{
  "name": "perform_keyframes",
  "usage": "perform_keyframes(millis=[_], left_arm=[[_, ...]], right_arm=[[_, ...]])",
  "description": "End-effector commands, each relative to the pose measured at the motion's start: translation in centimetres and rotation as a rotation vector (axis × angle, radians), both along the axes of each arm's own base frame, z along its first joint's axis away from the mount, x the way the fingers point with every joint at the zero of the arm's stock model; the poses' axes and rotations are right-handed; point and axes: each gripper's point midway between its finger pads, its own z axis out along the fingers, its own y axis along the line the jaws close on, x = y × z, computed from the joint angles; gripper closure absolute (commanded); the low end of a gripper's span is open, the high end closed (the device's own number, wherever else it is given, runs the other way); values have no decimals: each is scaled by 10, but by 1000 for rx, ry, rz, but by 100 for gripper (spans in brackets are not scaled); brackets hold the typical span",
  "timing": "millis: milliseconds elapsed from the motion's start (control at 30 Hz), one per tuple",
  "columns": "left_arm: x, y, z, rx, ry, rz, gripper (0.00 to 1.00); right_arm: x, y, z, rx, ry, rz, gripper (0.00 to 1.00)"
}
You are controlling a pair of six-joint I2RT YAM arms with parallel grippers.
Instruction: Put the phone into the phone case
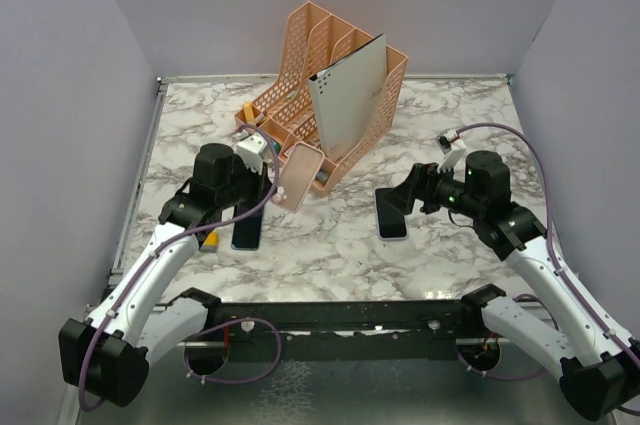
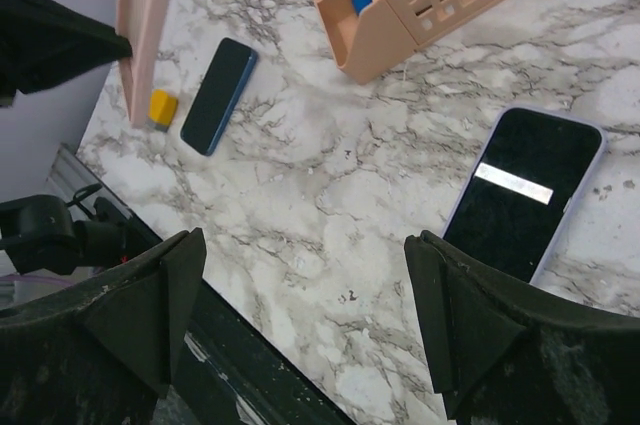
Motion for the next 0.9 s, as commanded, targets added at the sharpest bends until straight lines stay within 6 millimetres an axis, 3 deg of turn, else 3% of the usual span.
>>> perform_keyframes(millis=[0, 267, 633, 867], left_arm=[[-20, -28, 9, 47, -167, -253, 100], [-53, -58, -21, 248, -269, -625, 100], [-82, -95, -96, 647, -351, -1118, 100], [-81, -119, -111, 738, -478, -1357, 100]], right_arm=[[6, 13, 27, 43, -46, 62, 14], [2, 13, 16, 61, -19, 54, 15], [-3, 5, 6, 35, 6, 21, 15], [-10, 1, 3, 46, 12, 6, 14]])
